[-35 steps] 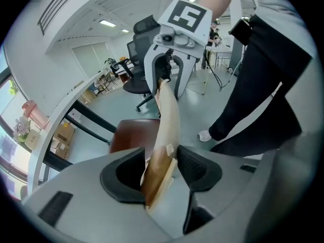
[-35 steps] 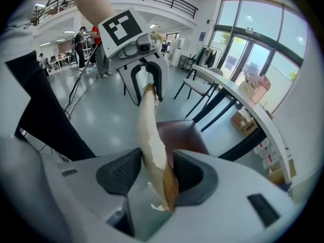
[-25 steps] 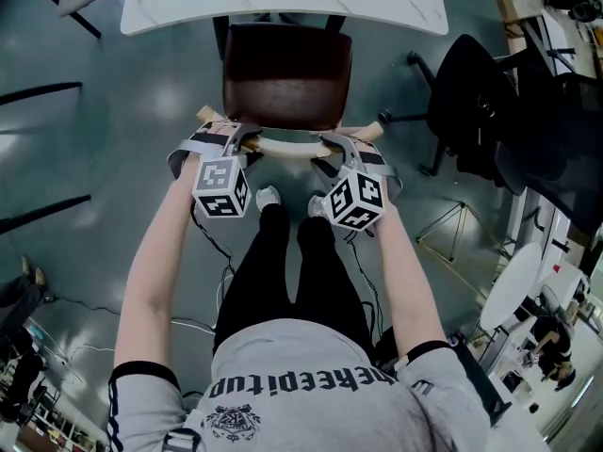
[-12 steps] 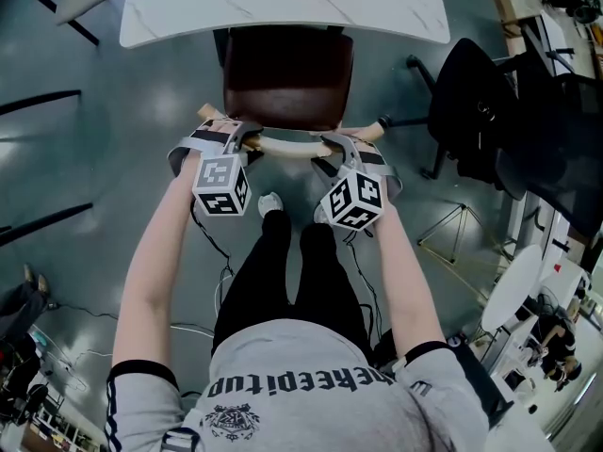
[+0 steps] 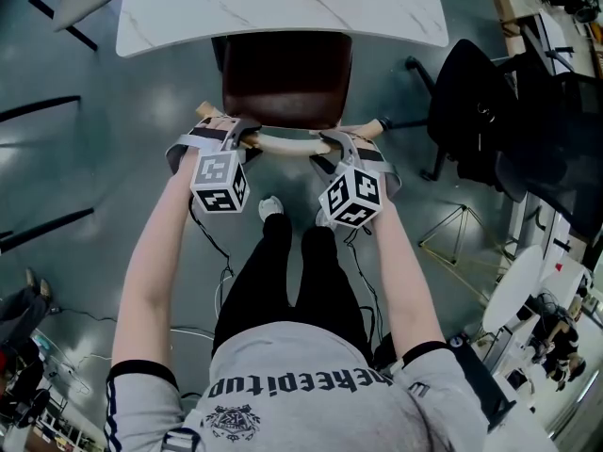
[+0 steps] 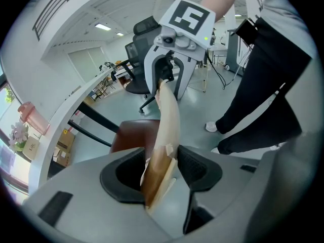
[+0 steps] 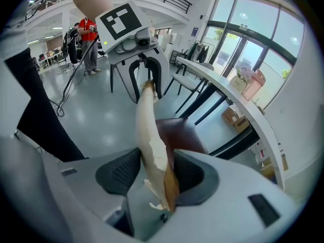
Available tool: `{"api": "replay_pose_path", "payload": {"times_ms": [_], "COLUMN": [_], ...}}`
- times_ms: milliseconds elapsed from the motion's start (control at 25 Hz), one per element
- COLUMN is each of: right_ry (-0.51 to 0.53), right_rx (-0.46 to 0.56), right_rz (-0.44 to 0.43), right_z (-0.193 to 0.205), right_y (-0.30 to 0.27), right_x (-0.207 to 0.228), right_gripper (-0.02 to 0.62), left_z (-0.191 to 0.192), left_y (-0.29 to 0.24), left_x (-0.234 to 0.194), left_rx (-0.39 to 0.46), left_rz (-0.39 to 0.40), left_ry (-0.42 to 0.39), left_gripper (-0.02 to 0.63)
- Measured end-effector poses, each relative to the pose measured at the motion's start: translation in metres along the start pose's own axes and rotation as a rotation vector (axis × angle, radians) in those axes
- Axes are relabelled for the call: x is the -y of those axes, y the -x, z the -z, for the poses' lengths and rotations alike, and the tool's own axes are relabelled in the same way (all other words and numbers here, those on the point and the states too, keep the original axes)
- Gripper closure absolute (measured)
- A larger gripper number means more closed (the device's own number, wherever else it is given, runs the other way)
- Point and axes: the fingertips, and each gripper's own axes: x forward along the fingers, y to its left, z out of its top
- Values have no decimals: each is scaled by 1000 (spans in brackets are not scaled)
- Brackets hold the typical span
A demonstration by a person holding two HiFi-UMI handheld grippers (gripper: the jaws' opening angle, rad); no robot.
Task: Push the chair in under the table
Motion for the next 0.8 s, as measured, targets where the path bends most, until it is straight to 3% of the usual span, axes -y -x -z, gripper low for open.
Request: {"api": "replay_pose_path", "payload": {"times_ms": [800], "right_ry": [4], "right_rx": [-7], "right_rz": [12], "right_z": [-1], "right_y": [-9], "right_x": [13], "right_gripper": [381], "left_z": [4], "left_y": [-5], "left_x": [-13], "left_rx": [8], "left_rz": [-13], "left_ry": [-8], "left_gripper": [394]}}
